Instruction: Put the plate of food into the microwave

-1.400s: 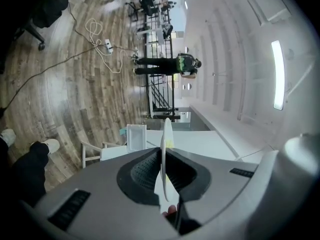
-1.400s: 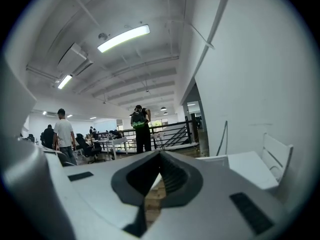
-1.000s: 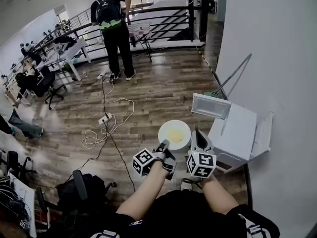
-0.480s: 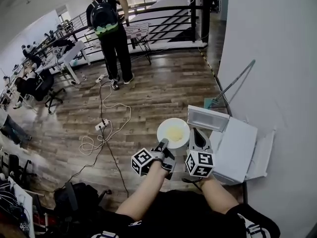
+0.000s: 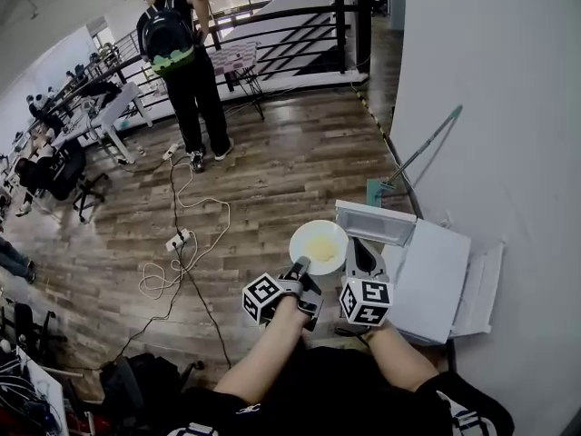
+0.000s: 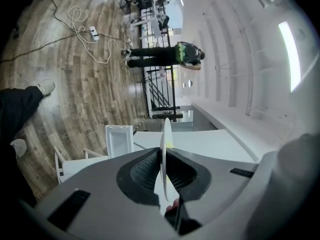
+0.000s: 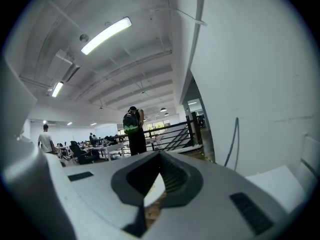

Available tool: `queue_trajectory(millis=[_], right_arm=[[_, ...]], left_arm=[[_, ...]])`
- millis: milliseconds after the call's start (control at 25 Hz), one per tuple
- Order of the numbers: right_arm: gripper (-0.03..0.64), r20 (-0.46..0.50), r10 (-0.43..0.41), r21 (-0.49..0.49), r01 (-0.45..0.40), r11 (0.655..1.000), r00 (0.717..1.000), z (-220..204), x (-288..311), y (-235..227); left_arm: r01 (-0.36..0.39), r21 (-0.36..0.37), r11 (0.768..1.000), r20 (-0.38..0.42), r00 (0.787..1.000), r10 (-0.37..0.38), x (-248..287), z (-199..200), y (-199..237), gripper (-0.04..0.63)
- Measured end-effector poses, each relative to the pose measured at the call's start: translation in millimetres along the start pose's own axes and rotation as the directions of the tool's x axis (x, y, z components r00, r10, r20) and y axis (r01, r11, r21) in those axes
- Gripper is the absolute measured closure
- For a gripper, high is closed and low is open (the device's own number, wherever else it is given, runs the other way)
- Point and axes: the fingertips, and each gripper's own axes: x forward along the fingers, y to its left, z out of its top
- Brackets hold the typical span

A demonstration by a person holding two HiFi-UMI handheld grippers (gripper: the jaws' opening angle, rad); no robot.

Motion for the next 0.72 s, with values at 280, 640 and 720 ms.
queue_trajectory(millis=[280, 640, 720], right_arm=[[0.607, 0.021, -0.11, -0.004, 0.11, 0.994, 0.994, -1, 63, -15], [0.607, 0.048, -0.351, 0.046, 0.349, 0.936, 0.935, 14, 155, -30], [0.607, 0.054, -0.389, 0.047, 0.387, 0.921, 0.92, 19, 177, -30]], left_arm=[[0.016, 0.021, 1.0, -0.117, 0.993, -0.013, 70, 32, -3, 0.577], [0.048, 0.106, 0.993, -0.341, 0.94, -0.009, 185, 99, -44, 0.575], [0.063, 0.114, 0.991, -0.385, 0.923, -0.014, 208, 112, -53, 0.577]])
